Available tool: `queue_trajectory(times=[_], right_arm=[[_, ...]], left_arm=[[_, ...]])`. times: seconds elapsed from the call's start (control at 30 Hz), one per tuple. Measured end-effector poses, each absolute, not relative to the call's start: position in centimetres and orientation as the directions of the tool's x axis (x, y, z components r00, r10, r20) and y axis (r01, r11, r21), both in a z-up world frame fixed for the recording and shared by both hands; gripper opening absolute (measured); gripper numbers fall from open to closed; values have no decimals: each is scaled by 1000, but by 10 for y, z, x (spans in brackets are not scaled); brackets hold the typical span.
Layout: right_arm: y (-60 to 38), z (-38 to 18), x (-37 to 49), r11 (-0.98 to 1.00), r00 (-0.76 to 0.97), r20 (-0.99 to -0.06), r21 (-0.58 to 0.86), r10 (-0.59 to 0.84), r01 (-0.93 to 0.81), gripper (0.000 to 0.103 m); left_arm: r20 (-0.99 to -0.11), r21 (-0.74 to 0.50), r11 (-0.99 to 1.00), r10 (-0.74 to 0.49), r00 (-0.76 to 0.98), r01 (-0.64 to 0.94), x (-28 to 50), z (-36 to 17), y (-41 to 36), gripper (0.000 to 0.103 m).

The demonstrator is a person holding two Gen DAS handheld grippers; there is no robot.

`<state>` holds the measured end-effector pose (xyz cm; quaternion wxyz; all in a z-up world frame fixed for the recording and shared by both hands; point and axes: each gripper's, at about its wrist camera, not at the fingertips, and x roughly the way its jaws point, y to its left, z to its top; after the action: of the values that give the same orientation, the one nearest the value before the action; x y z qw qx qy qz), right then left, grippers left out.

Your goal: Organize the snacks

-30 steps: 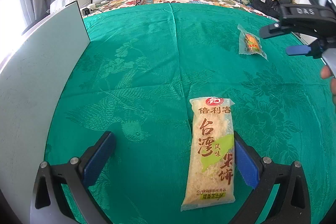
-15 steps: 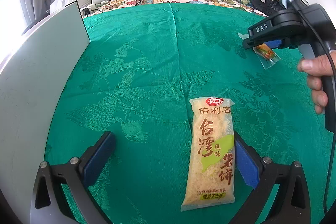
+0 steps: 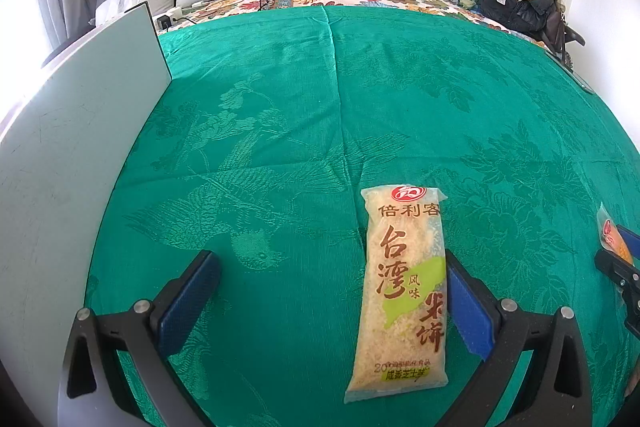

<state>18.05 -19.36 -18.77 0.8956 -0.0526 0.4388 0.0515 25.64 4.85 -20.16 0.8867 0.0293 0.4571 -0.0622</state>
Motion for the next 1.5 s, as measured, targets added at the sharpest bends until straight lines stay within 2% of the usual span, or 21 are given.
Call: queue_trajectory(times=[0.1, 0.13, 0.17, 0.23, 1.5], right_arm=[[-197, -190, 179, 995, 634, -773, -64, 0, -77, 65], [-200, -190, 182, 997, 628, -778, -68, -27, -41, 80], [-205, -191, 186, 999, 615, -788, -44, -25, -16, 87], [-211, -194, 192, 1000, 603, -797, -4, 1, -7, 91], [-208, -196, 189, 1000, 606, -795, -18, -10, -8, 92]], left_arm=[[-814, -7, 991, -85, 574, 137, 255, -202, 49, 103], [-814, -7, 991, -85, 575, 137, 255, -202, 49, 103], [-814, -8, 991, -85, 574, 136, 255, -203, 49, 103], [-814, -8, 991, -86, 574, 136, 256, -202, 49, 103], [-814, -8, 991, -85, 575, 136, 256, -203, 49, 103]])
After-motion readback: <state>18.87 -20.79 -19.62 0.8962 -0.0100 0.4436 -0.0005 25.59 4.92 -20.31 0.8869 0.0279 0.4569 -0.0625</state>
